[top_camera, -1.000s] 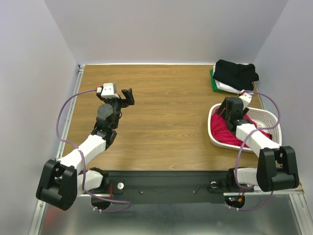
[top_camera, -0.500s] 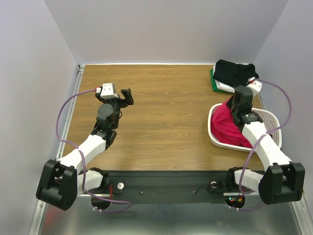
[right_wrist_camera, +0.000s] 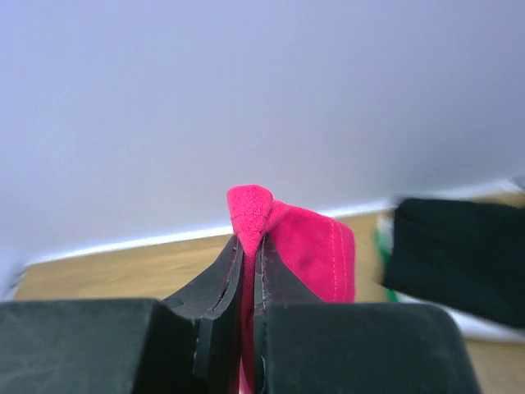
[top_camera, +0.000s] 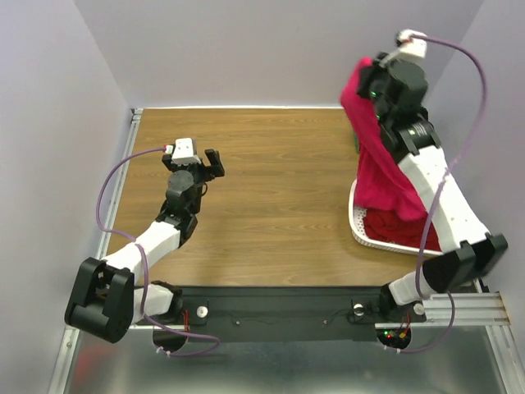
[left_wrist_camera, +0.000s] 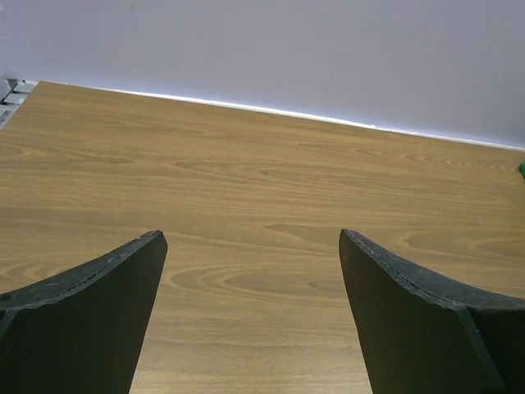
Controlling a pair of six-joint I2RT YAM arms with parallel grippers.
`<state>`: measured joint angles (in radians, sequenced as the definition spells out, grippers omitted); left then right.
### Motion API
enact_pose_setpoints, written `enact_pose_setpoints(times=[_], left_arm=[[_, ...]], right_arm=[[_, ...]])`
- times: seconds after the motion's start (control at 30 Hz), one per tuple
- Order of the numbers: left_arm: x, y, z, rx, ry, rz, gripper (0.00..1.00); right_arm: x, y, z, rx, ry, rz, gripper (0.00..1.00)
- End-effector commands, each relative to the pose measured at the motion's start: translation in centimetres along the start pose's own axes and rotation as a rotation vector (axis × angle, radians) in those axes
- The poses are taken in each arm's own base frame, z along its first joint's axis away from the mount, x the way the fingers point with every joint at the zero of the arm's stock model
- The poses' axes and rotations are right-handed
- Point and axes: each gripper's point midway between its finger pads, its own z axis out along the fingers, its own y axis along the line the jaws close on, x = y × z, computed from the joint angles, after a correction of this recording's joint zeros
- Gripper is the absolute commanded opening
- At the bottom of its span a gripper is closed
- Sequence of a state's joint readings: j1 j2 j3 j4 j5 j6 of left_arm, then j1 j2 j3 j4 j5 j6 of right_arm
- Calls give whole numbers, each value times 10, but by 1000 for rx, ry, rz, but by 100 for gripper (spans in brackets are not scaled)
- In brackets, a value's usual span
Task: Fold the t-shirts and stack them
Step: Move the tshirt to the center of the board
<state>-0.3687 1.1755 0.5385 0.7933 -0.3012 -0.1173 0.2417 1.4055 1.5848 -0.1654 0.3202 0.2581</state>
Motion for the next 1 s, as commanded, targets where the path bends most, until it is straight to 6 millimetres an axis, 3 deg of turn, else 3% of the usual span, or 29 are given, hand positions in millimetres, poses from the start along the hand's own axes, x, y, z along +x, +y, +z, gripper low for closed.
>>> enact_pose_setpoints(times=[0.0,0.03,0.07,0.1,0.13,0.23,0.27,0.3,0.4,0.43,0.47,0.5,0.63,0.67,0.73,0.9,0.93,0.97], left_arm=[[-38,0,7,-12,-93,-19,98],[-40,0,6,-12,-98,-23,99],[-40,0,6,-11,-96,-24,99],[-43,1,7,-13,-101,-27,99],[-45,1,6,-10,-102,-31,99],[-52,2,3,-1,-115,-44,99],[-51,3,2,1,-114,-47,99],[-53,5,1,2,-118,-54,99],[-59,6,-2,7,-131,-67,99],[-61,6,-3,12,-132,-72,99],[-64,6,-3,16,-135,-74,99],[-64,5,-4,23,-132,-75,99],[-70,4,-9,31,-143,-86,99],[-71,5,-9,28,-143,-87,99],[-72,9,-9,15,-140,-86,99],[-75,17,-9,-13,-143,-96,99],[-75,19,-8,-17,-145,-98,99],[-74,20,-7,-21,-143,-98,99]], right_arm=[[-32,94,9,-265,-64,-89,0],[-51,114,3,-320,-97,-86,0],[-36,121,8,-343,-65,-100,0],[-60,134,4,-374,-114,-87,0],[-51,154,6,-434,-99,-105,0],[-63,195,-4,-608,-124,-93,0],[-65,203,-7,-645,-128,-91,0],[-81,212,-14,-683,-164,-83,1],[-73,239,-12,-770,-168,-92,0],[-94,247,-21,-802,-221,-79,0],[-101,251,-22,-813,-240,-73,0],[-90,258,-12,-824,-231,-76,0],[-115,273,-26,-915,-327,-42,1],[-108,276,-25,-929,-319,-38,0],[-115,280,-33,-965,-347,-27,0],[-103,279,-31,-966,-320,-24,0],[-76,274,-13,-912,-261,-30,0],[-75,268,-12,-877,-253,-33,0]])
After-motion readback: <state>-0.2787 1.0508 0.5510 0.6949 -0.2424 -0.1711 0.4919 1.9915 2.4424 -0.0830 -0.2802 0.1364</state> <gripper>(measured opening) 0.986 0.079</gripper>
